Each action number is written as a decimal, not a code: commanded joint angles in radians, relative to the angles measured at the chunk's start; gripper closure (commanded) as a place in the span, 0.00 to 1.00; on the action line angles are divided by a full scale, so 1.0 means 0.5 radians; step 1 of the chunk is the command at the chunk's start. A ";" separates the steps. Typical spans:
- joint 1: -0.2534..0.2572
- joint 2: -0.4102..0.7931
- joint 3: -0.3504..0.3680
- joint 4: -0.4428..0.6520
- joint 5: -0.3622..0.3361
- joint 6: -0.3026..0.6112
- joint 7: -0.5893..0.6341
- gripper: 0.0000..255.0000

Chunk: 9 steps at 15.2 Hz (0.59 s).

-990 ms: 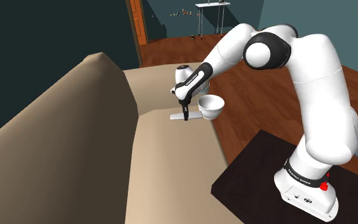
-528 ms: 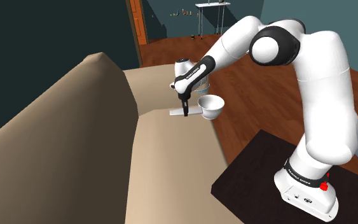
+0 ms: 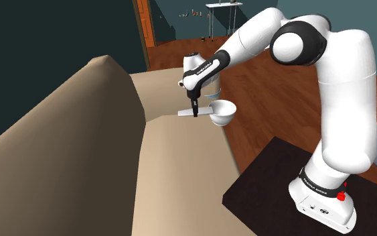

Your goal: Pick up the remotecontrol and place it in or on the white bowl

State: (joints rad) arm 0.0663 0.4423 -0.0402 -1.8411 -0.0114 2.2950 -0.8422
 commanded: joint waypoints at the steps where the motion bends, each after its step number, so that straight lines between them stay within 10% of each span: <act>1: 0.000 -0.031 -0.001 0.013 -0.001 -0.044 -0.001 1.00; 9: -0.154 -0.110 -0.056 -0.039 0.026 -0.067 -0.224 1.00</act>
State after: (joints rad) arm 0.0066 0.3885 -0.0622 -1.8591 -0.0017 2.2603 -0.9285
